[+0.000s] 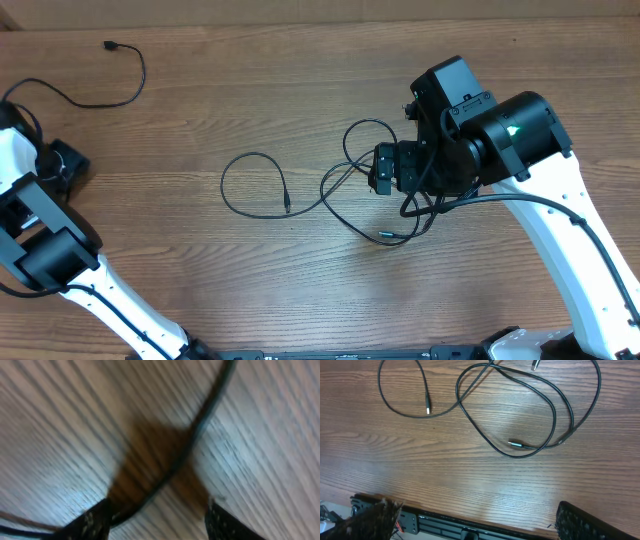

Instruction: Untangle cables

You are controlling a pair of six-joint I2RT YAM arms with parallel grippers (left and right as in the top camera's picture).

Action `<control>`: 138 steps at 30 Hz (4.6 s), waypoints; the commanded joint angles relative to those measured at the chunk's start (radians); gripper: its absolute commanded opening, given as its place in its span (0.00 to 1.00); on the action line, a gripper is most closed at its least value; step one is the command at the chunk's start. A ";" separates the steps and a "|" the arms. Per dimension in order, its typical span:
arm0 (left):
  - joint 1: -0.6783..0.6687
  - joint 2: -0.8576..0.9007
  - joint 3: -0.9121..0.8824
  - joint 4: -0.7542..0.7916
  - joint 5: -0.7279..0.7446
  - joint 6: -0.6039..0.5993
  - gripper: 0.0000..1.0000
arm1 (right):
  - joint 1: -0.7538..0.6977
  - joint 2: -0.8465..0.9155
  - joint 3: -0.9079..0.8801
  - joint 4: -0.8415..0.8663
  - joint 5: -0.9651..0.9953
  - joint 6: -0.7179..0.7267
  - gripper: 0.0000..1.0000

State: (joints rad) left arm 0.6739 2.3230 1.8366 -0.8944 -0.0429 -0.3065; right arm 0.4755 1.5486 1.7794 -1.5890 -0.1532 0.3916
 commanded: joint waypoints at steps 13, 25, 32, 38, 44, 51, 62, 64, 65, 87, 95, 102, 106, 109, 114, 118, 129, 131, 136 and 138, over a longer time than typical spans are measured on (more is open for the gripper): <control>0.006 0.013 -0.085 0.076 0.158 0.021 0.04 | 0.000 0.004 0.006 0.007 -0.005 0.002 1.00; -0.002 0.013 -0.085 0.595 0.849 -0.582 0.04 | 0.000 0.004 0.006 0.004 -0.010 0.006 1.00; -0.040 0.013 -0.085 1.190 0.930 -1.001 0.44 | 0.000 0.004 0.006 0.004 -0.037 0.006 1.00; -0.087 0.013 -0.085 1.073 0.931 -0.821 0.92 | 0.000 0.004 0.006 0.004 -0.051 0.006 1.00; -0.098 0.010 -0.085 0.859 0.936 -0.477 0.77 | 0.000 0.004 0.006 0.004 -0.050 0.005 1.00; -0.093 -0.049 -0.085 0.811 1.049 -0.412 0.74 | 0.000 0.004 0.006 0.012 -0.011 0.005 1.00; -0.262 -0.353 -0.085 0.266 0.589 0.077 0.87 | -0.024 0.004 0.006 0.076 0.042 0.089 1.00; -0.347 -0.396 -0.085 0.145 0.475 0.140 1.00 | -0.057 0.004 0.006 0.076 0.048 0.143 1.00; -0.396 -0.410 -0.085 0.088 0.459 0.172 1.00 | -0.076 0.004 0.006 0.077 0.048 0.155 1.00; -1.204 -0.166 -0.094 -0.180 0.215 0.235 0.75 | -0.550 0.004 0.006 -0.085 0.149 0.151 1.00; -1.225 -0.109 -0.094 -0.193 0.193 0.236 0.60 | -0.550 0.004 0.006 -0.085 0.149 0.151 1.00; -1.224 -0.109 -0.094 -0.125 0.192 0.236 0.61 | -0.550 0.004 0.006 -0.085 0.149 0.151 1.00; -1.225 -0.108 -0.095 -0.122 0.214 0.236 0.55 | -0.550 0.004 0.006 -0.085 0.149 0.151 1.00; -1.225 -0.106 -0.099 -0.125 0.251 0.236 0.53 | -0.550 0.004 0.006 -0.085 0.149 0.151 1.00; -1.226 -0.105 -0.111 -0.122 0.253 0.236 0.54 | -0.550 0.004 0.006 -0.085 0.149 0.151 1.00; -1.227 -0.103 -0.134 -0.105 0.254 0.221 0.53 | -0.550 0.004 0.006 -0.085 0.149 0.151 1.00; -1.223 -0.103 -0.155 -0.050 0.250 0.219 0.29 | -0.550 0.004 0.006 -0.085 0.149 0.151 1.00; -1.222 -0.104 -0.136 -0.056 0.254 0.208 0.14 | -0.550 0.004 0.006 -0.085 0.149 0.151 1.00; -1.222 -0.120 -0.015 -0.157 0.309 0.198 0.04 | -0.550 0.004 0.006 -0.085 0.149 0.151 1.00; -1.222 -0.126 0.067 -0.214 0.343 0.199 0.04 | -0.550 0.004 0.006 -0.085 0.149 0.151 1.00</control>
State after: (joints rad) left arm -0.5541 2.2108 1.7866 -1.0767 0.2325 -0.0982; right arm -0.0715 1.5497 1.7794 -1.6764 -0.0177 0.5388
